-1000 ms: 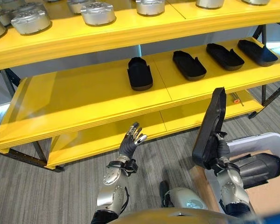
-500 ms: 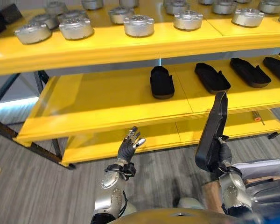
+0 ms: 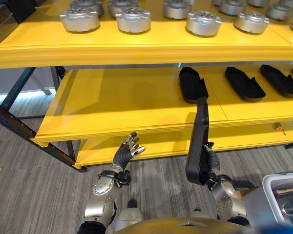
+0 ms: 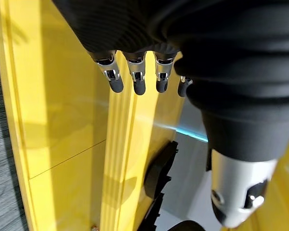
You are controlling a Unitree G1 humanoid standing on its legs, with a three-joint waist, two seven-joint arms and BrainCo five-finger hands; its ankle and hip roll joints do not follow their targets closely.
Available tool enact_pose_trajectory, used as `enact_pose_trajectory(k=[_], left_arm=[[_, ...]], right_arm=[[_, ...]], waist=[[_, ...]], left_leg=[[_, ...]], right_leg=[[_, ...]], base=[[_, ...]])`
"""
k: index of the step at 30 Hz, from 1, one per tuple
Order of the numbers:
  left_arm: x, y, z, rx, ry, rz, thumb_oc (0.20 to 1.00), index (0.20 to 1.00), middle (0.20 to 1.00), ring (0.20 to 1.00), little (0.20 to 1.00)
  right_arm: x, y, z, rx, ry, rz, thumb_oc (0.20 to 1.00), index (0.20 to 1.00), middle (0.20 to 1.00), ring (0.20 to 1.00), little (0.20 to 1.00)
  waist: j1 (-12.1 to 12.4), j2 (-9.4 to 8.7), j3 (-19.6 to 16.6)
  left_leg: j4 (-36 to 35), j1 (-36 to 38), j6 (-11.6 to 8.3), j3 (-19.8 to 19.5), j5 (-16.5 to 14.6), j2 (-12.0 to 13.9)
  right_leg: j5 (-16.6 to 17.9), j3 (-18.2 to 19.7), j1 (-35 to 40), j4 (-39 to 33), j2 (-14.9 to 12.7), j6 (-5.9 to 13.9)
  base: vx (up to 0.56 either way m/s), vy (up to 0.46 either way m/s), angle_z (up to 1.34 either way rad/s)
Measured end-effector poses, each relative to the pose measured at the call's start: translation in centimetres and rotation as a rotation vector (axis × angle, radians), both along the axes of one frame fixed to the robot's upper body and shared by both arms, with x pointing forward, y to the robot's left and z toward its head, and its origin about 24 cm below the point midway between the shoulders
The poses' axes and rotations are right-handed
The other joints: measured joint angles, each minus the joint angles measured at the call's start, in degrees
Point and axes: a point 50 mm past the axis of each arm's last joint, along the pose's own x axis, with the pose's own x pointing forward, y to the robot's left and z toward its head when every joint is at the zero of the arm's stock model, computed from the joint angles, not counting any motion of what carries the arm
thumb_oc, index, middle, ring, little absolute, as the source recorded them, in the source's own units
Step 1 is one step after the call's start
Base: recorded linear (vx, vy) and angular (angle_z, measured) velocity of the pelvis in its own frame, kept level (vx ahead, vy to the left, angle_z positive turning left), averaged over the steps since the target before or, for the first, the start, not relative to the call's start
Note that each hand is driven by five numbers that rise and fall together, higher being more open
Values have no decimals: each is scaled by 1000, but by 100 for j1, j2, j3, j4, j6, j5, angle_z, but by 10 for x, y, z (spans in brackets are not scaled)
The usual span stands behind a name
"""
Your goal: Move parts from the plastic box to the shelf.
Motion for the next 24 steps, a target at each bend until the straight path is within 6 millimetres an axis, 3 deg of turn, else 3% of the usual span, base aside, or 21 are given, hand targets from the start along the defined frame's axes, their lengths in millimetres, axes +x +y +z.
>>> enact_pose_trajectory(k=[1, 5, 10, 13, 17, 21, 24], left_arm=[[0, -1, 0, -6, -1, 1, 1000, 1000, 1000, 1000, 1000], [-1, -11, -4, -22, 16, -27, 1000, 1000, 1000, 1000, 1000], [3, -22, -3, -22, 13, -82, 1000, 1000, 1000, 1000, 1000], [8, -20, 0, -11, -2, -88, 1000, 1000, 1000, 1000, 1000], [17, -12, 8, 35, -32, -102, 1000, 1000, 1000, 1000, 1000], [16, -2, 7, 71, -24, -99, 1000, 1000, 1000, 1000, 1000], [22, 1, 13, 89, -45, -106, 1000, 1000, 1000, 1000, 1000]], right_arm=[[0, 0, 0, -3, 4, 0, 200, 200, 200, 200, 200], [8, 17, -16, 26, 105, 31, 200, 200, 200, 200, 200], [25, 49, -14, 0, 152, 195, 200, 200, 200, 200, 200], [44, 72, 4, -17, 89, 282, 200, 200, 200, 200, 200], [80, 101, 54, -111, -89, 399, 200, 200, 200, 200, 200], [95, 107, 87, -120, -204, 396, 200, 200, 200, 200, 200], [117, 107, 116, -184, -266, 386, 200, 200, 200, 200, 200]], waist=[[1, 16, 36], [97, 37, 130], [493, 76, 318], [642, 67, 599], [780, -68, 1058], [817, -183, 1374], [924, -199, 1651]], left_leg=[[-5, 24, -48, 5, 28, 76], [12, 50, -145, -42, 44, 426], [149, -127, -145, -157, 46, 475], [261, -157, -159, -207, 85, 453], [425, -355, -172, -276, 80, 458], [530, -395, -214, -282, 54, 465], [639, -472, -236, -288, 25, 492]], right_leg=[[-12, -7, 24, -8, 58, 62], [-98, -93, 96, 7, 409, -24], [-140, -177, 7, 158, 437, -44], [-137, -188, -5, 245, 410, -51], [-127, -185, -156, 347, 413, -55], [-125, -183, -162, 374, 412, -58], [-85, -185, -183, 368, 431, -69]], base=[[74, -25, -6], [27, -16, -1], [14, -37, 13], [-30, -41, 8], [-46, -39, 5], [-17, -16, 0], [-9, -9, -2]])
